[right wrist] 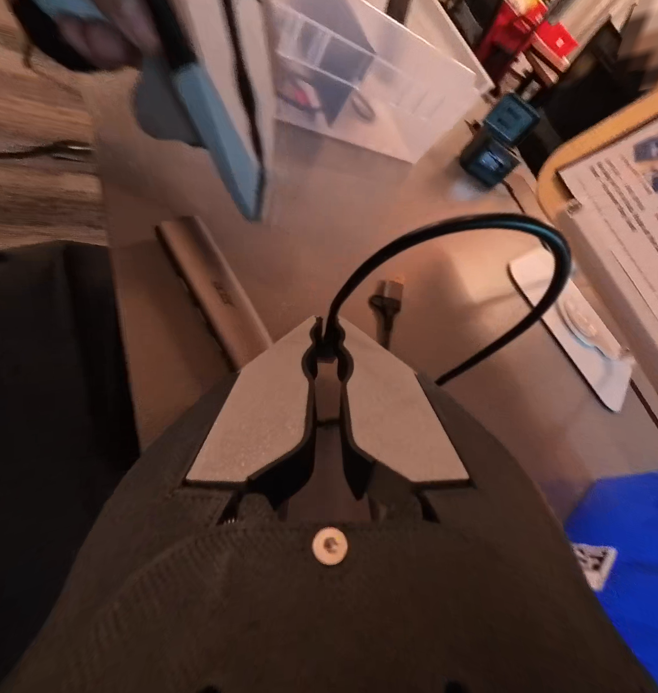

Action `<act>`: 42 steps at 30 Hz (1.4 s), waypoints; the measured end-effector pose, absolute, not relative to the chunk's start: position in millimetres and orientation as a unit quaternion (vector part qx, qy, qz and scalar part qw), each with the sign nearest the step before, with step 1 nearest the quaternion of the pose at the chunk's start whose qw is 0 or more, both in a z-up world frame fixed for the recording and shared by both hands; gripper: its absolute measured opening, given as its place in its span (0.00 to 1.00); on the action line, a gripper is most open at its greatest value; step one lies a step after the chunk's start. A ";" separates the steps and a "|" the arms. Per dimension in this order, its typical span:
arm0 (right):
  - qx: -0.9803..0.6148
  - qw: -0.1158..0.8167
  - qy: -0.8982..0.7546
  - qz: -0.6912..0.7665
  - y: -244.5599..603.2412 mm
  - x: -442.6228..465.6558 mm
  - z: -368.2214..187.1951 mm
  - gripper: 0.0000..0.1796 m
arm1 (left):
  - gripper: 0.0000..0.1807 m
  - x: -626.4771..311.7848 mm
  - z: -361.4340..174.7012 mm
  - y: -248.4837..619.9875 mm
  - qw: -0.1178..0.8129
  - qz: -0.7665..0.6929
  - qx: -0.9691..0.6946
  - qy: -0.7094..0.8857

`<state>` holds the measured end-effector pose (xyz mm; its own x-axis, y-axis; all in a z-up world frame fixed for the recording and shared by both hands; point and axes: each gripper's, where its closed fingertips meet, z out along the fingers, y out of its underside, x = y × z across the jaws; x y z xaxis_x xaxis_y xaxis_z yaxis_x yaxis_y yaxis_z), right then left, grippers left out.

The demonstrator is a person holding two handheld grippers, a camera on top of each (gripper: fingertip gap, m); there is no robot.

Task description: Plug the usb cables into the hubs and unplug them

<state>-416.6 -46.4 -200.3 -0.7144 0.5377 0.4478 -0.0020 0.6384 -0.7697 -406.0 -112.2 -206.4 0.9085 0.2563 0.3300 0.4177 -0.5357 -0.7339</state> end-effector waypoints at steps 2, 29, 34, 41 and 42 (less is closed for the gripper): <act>-0.204 0.361 -0.824 0.386 -26.6 -429.4 -195.1 0.01 | 0.08 -395.7 -203.6 -114.4 0.433 -0.096 -0.881 -0.163; -0.037 0.245 -0.918 0.311 -60.8 -363.3 -226.0 0.28 | 0.15 -356.9 -215.2 -88.9 0.371 -0.053 -0.926 -0.055; -0.047 0.220 -0.920 0.319 -63.1 -366.1 -239.4 0.18 | 0.16 -353.5 -217.5 -86.9 0.344 -0.003 -0.939 -0.022; -0.031 0.229 -0.919 0.319 -64.6 -365.0 -239.2 0.17 | 0.15 -352.2 -214.6 -87.6 0.333 0.021 -0.943 -0.009; -0.026 0.230 -0.921 0.314 -64.5 -364.1 -239.1 0.17 | 0.15 -351.2 -214.8 -87.8 0.334 0.018 -0.942 -0.008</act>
<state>-364.1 -64.5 -239.1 -0.8928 0.1924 0.4073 -0.0964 0.8016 -0.5901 -351.2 -87.8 -214.8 0.9992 0.0271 -0.0295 0.0025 -0.7770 -0.6295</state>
